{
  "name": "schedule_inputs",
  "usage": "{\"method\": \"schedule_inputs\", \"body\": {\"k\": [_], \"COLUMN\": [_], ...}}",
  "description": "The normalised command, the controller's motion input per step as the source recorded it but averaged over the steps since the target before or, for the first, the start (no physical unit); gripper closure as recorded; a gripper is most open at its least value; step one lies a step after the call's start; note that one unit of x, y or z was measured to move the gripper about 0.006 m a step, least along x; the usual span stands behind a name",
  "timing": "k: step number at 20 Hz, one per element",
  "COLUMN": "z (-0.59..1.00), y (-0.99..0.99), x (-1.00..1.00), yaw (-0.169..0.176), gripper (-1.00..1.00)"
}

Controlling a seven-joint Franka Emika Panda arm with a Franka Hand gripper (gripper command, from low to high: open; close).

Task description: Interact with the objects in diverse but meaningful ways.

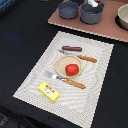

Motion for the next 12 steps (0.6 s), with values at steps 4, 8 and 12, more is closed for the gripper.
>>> {"method": "schedule_inputs", "body": {"k": [4,8,12], "z": [0.00,0.10,0.49], "y": [0.36,0.32,0.28], "x": [0.34,0.33,0.30], "yaw": [0.000,0.000,0.000], "gripper": [-1.00,-1.00,-1.00]}}
